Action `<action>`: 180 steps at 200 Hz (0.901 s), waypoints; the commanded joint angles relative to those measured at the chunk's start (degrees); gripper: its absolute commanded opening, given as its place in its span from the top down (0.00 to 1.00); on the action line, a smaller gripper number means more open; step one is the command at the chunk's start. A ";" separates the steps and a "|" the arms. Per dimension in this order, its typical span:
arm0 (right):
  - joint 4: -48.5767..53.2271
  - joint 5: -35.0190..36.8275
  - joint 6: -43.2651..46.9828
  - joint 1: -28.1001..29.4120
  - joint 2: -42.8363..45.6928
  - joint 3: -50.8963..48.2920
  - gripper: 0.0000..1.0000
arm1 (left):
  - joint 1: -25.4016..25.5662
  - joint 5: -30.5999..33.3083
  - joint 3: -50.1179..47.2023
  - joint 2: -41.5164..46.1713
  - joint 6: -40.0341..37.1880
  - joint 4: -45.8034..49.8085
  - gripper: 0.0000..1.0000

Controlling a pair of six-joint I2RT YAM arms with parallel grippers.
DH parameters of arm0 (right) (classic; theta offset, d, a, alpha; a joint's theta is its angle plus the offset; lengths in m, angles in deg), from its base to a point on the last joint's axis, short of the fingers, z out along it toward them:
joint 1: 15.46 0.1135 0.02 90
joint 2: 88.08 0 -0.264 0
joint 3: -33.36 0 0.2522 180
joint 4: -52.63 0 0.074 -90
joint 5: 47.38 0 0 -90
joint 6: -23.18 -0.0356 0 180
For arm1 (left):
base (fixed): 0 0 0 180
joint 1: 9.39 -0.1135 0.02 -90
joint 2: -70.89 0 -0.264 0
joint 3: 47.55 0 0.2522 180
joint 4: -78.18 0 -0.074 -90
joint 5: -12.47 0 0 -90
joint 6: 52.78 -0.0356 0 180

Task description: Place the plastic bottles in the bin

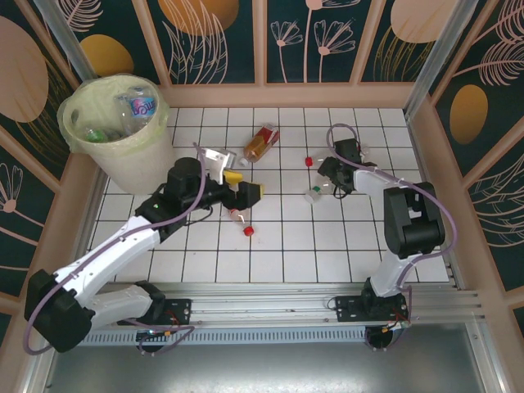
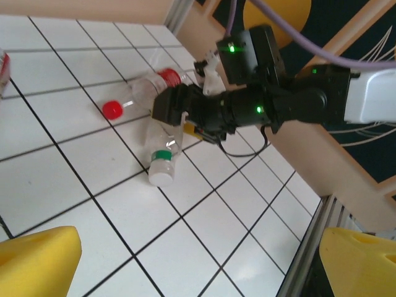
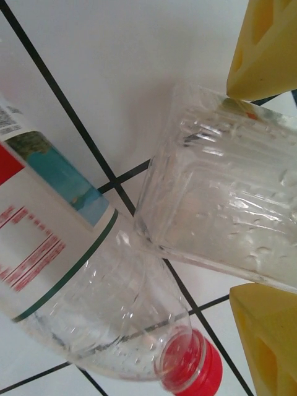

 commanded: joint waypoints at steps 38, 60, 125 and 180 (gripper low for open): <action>-0.29 0.70 3.10 0.54 -3.02 2.77 0.21 | 4.12 3.64 -1.50 -4.37 1.55 -5.35 0.01; 0.05 0.93 4.03 0.58 -3.47 3.13 0.23 | 4.56 3.96 -1.61 -5.38 1.42 -5.46 0.01; -1.83 1.26 8.41 1.67 1.32 1.13 0.40 | 5.49 1.33 -3.76 -10.41 2.61 -10.22 0.01; -4.62 -0.46 10.32 6.33 9.97 -2.91 0.41 | 6.51 -4.77 -7.88 -17.56 9.65 -28.62 0.01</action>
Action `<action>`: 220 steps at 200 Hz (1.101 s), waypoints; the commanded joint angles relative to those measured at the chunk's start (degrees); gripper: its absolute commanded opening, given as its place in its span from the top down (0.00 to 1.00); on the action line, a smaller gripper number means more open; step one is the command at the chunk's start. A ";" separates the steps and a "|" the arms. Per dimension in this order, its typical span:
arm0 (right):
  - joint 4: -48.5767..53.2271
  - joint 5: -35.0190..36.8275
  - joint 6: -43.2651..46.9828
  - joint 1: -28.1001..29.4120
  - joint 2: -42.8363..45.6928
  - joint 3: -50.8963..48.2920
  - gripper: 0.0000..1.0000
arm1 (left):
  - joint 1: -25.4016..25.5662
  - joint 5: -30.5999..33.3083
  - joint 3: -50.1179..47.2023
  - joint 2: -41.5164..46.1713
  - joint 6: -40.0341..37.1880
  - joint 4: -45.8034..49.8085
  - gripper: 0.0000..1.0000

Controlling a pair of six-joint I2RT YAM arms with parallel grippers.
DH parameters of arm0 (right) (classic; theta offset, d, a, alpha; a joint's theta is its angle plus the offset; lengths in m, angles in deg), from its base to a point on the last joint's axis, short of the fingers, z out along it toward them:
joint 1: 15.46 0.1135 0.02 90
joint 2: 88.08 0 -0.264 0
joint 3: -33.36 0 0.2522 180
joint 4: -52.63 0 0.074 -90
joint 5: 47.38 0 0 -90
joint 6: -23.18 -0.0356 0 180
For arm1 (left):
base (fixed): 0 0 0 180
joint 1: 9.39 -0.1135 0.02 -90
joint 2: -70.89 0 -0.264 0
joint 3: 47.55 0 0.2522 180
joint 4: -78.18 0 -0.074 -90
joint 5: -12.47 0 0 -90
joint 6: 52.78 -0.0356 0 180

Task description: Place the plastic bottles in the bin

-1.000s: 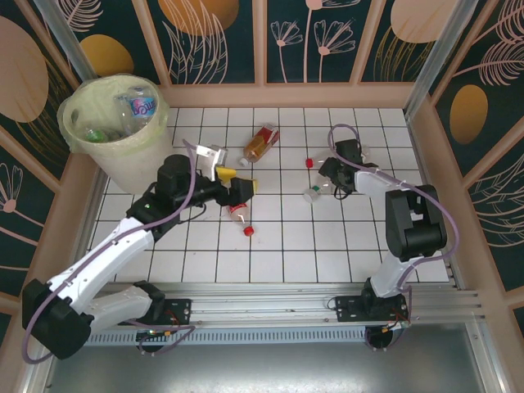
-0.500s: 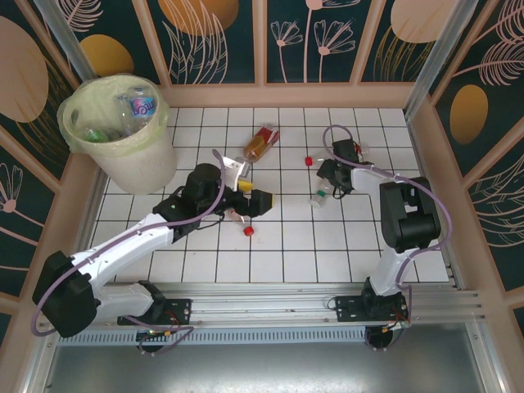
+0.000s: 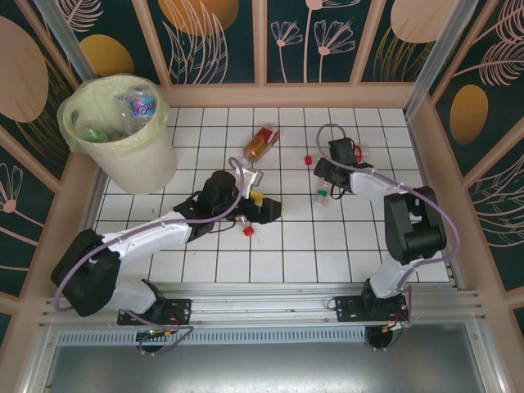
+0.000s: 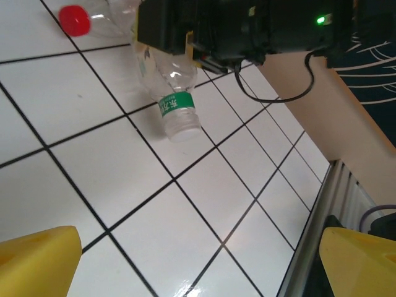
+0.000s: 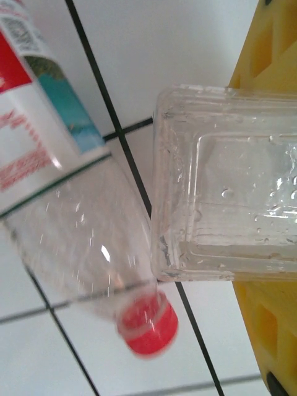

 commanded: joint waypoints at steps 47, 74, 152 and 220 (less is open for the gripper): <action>-5.25 -2.89 1.38 8.28 14.70 -4.39 0.41 | 0.35 -7.18 -1.91 -8.60 10.54 -22.53 0.04; -7.67 -6.49 0.22 9.52 20.05 -7.19 0.41 | 0.42 -7.86 -1.40 -11.60 13.54 -27.06 0.08; -10.62 -13.68 -1.85 11.38 27.83 -11.23 0.41 | 3.63 -7.83 2.54 -16.81 15.53 -31.70 0.10; -11.34 -14.27 -3.23 11.59 29.72 -13.03 0.41 | 5.21 -4.49 3.87 -20.72 18.04 -35.60 0.36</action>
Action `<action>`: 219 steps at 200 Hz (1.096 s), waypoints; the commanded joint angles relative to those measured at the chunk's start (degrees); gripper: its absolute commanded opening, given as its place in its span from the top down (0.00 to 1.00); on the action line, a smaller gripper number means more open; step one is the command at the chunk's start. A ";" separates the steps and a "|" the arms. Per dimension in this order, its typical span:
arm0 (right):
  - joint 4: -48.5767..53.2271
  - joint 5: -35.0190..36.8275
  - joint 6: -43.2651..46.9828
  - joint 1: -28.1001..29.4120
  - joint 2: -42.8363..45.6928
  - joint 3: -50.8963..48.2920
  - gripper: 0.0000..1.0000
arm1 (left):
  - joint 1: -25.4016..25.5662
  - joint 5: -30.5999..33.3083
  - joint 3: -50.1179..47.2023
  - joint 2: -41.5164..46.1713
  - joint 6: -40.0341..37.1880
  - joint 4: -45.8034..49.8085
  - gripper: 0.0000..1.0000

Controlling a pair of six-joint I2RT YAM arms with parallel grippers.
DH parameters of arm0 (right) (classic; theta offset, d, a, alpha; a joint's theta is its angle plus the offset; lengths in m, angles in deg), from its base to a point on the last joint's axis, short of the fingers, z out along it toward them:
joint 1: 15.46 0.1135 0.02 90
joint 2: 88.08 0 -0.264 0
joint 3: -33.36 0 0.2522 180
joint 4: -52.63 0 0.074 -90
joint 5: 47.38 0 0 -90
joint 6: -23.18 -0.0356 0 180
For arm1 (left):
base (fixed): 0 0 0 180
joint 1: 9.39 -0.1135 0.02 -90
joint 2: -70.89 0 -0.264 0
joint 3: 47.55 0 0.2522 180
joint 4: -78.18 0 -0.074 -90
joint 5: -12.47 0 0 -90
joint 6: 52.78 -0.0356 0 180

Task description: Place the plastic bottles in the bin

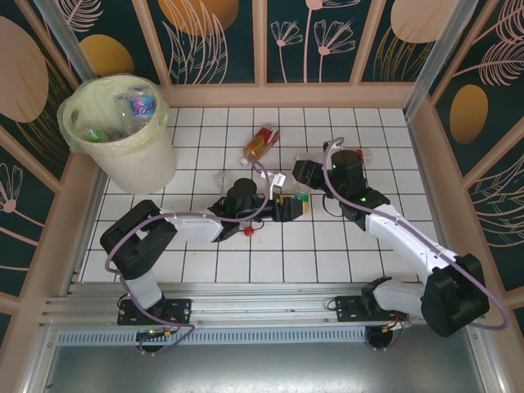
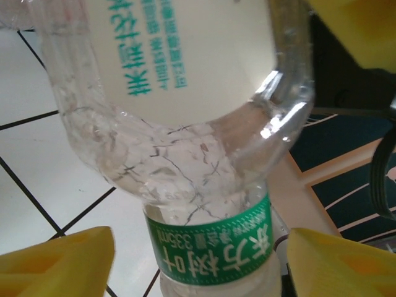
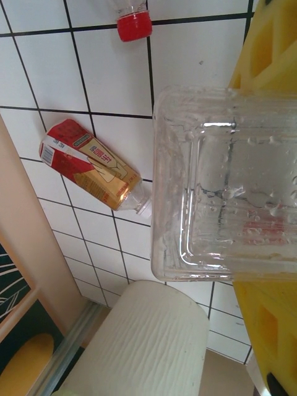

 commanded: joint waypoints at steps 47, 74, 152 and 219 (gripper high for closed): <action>-2.42 -0.84 -0.98 0.53 1.61 -1.37 0.41 | 0.60 3.11 1.46 -1.12 1.58 -4.84 0.48; -2.69 -0.79 -0.92 0.57 1.41 -1.54 0.41 | 0.60 2.87 1.72 -1.28 1.78 -4.94 0.52; -2.63 -0.38 -0.95 0.76 1.26 -1.42 0.33 | 0.60 3.43 2.04 0.24 1.11 -2.85 0.67; -1.43 -2.86 2.54 0.01 7.21 -0.52 0.01 | -0.90 10.84 5.99 7.87 -6.86 16.79 0.68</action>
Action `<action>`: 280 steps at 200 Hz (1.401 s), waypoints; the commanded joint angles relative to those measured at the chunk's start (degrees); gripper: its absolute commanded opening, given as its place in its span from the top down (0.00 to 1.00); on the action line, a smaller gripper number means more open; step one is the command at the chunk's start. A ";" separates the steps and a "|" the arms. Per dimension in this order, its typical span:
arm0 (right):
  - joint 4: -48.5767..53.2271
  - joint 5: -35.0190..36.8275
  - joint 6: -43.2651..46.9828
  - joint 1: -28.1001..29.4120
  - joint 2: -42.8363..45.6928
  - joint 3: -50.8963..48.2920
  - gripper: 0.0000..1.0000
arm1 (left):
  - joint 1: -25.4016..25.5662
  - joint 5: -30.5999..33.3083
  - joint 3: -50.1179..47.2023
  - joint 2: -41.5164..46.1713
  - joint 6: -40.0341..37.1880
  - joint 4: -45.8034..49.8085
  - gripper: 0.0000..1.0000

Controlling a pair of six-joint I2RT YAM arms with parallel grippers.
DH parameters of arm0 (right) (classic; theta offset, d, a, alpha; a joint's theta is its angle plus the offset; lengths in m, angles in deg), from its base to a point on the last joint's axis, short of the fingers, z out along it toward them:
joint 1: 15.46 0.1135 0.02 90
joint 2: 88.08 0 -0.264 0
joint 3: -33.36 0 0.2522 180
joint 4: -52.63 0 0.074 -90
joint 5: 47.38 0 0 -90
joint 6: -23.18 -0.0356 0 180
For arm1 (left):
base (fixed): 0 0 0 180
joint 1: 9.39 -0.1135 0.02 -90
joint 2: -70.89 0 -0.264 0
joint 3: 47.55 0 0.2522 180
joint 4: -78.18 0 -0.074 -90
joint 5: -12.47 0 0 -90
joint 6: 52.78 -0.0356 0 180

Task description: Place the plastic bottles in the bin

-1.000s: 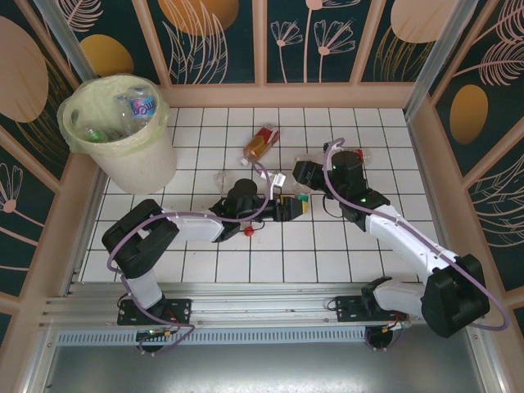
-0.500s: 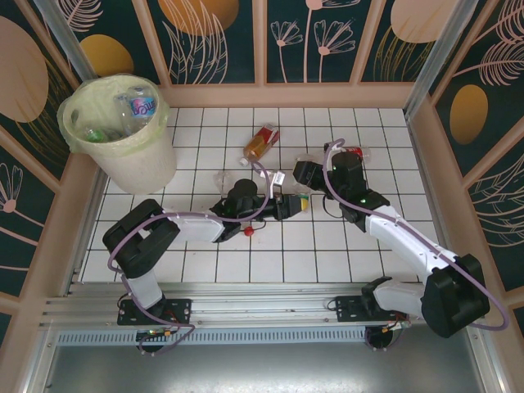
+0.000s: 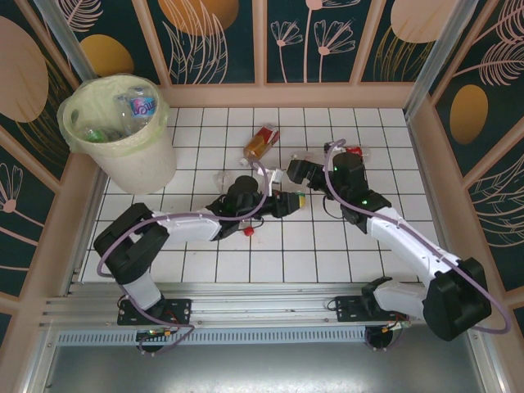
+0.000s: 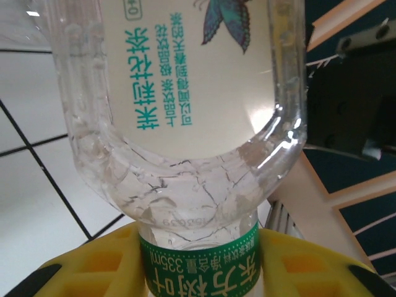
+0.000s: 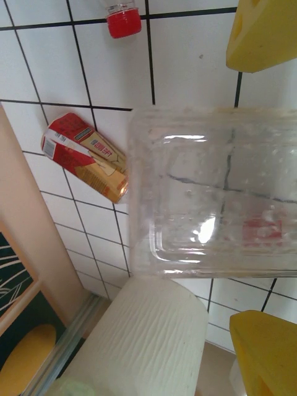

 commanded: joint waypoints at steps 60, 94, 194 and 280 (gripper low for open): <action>2.68 -18.83 16.20 -0.82 15.91 1.80 0.01 | -8.00 7.26 14.42 8.89 -12.60 29.05 0.65; 4.11 -32.82 21.46 -0.68 17.62 4.06 0.03 | -11.67 13.37 23.80 11.21 -17.75 42.73 0.63; 1.36 -37.90 21.58 0.66 18.02 4.81 0.04 | -33.83 26.69 41.45 17.77 -24.01 66.01 0.62; 1.35 -36.75 20.70 1.11 18.47 3.31 0.04 | -52.94 23.92 45.56 12.69 -24.35 74.19 0.61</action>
